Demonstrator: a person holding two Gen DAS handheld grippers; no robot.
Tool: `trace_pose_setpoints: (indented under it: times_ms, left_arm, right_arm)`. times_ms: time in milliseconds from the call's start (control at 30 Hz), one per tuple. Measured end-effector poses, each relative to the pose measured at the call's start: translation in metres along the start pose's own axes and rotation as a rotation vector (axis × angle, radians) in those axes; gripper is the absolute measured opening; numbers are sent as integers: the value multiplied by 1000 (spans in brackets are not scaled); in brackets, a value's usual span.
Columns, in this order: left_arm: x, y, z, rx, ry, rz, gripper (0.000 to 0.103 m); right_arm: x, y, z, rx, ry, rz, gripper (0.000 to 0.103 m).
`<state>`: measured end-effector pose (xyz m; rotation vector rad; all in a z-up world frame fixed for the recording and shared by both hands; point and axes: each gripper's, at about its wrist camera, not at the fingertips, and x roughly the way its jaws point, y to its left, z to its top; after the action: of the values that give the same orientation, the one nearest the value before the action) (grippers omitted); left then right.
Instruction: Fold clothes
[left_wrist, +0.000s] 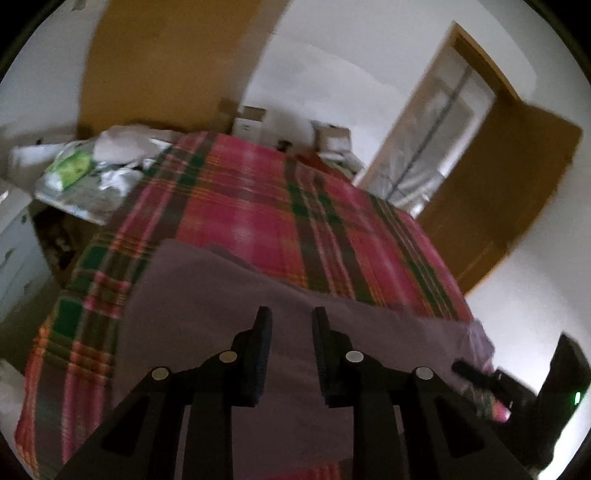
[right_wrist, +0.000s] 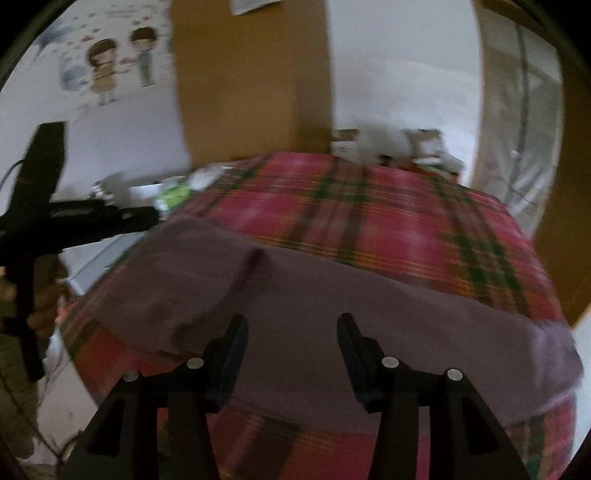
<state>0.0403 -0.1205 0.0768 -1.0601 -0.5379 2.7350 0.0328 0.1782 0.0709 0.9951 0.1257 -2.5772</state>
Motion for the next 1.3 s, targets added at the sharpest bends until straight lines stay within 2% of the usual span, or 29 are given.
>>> trace_pose_setpoints:
  times_ms: [133,333,533,633,867,1067,1200,1300]
  left_arm:
    - [10,-28,-12,63,22,-8,23]
    - [47,-59,-35,125,130,-72,23]
    - [77,-79,-52,147,206,-105,23]
    - [89,-86,-55,153,222,-122,23]
    - [112,-98,-58,159,268,-160,23]
    - [125,-107,-51,165,273,-174,23]
    - [136,-113,-46,153,276,-185,23]
    - [142,-117,-43,155,276,-187,23]
  right_arm:
    - [-1,-44,-14,79,21,-63,50]
    - [4,-102,-45,222,89,-117,50]
    - [3,-125,-64,190,106,-237,50]
    - [-3,-141,-72,207,94,-274,50]
    - [-26,-202,-89,339,69,-404,50]
    - [-53,-261,-100,513,8,-472,50]
    - [-57,-281,-97,550,-2,-527,50]
    - [-53,-294,-95,578,24,-553,51]
